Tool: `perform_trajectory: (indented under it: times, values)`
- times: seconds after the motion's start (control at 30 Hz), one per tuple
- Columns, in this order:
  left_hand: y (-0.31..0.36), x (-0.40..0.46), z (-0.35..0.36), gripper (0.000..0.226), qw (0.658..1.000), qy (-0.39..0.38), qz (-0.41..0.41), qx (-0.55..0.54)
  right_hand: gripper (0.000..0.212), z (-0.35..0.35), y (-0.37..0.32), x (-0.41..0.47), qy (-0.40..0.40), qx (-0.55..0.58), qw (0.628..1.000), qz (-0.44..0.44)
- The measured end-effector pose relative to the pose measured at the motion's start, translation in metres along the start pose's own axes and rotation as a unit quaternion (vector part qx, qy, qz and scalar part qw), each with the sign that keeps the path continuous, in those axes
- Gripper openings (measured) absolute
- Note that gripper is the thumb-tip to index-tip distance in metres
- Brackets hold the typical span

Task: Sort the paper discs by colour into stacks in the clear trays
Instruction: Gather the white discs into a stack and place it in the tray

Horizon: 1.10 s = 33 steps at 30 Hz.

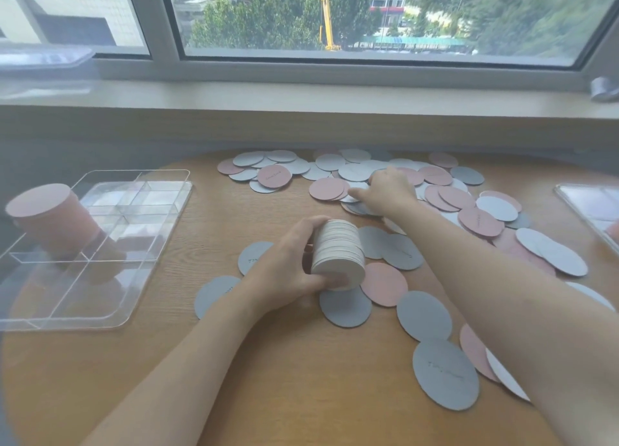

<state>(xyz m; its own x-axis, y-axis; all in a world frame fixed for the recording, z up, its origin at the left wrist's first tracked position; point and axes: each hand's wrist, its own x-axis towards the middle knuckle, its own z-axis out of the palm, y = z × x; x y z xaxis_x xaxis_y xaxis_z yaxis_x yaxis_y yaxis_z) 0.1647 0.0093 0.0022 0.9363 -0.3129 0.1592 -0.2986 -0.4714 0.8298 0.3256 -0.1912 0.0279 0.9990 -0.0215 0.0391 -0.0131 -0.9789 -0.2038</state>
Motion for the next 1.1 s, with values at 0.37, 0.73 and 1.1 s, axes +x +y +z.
perform_trajectory:
  times: [0.37,0.73,1.1]
  values:
    - [0.001,0.001,0.000,0.087,1.000,-0.003,0.002,-0.004,0.045,0.004,0.005,0.001,0.055,0.198,0.979,-0.001]
    - [-0.002,0.002,0.001,0.092,1.000,0.002,-0.005,-0.016,0.023,-0.018,0.029,-0.085,0.118,0.434,0.891,-0.072]
    - [-0.008,0.002,0.001,0.114,1.000,-0.008,0.009,0.011,0.030,0.000,0.022,-0.130,0.014,0.427,0.891,-0.150]
